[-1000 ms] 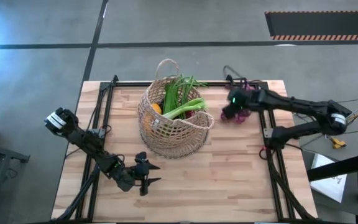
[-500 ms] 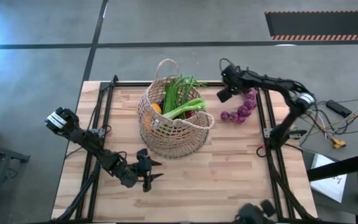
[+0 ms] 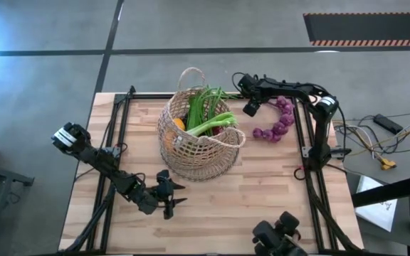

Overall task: Build produce basket
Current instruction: Put the string of onions into the basket

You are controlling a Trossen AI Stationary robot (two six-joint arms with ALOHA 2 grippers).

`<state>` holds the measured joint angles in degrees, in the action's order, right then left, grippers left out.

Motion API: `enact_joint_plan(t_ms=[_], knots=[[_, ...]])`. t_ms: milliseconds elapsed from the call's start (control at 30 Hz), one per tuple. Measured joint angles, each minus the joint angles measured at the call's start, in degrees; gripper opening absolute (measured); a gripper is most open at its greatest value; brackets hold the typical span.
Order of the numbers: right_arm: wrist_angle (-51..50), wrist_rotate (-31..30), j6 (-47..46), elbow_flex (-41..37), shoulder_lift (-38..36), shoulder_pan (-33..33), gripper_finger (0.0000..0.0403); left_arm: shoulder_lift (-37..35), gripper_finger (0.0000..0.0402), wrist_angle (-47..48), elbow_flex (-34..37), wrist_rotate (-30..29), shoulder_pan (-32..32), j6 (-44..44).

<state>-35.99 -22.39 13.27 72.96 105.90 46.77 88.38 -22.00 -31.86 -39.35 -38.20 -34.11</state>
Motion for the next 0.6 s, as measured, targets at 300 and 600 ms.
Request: enact_joint_plan(t_ms=[300, 600], knots=[[0.36, -0.51, 0.80, 0.25, -3.50, -0.13, 0.0160, 0.00, 0.0201, 0.00, 0.00, 0.04, 0.54, 0.00], [0.34, 0.11, 1.73, -0.45, -1.34, 0.74, 0.0160, 0.00, 0.0201, 0.00, 0.02, 0.09, 1.09, 0.00]])
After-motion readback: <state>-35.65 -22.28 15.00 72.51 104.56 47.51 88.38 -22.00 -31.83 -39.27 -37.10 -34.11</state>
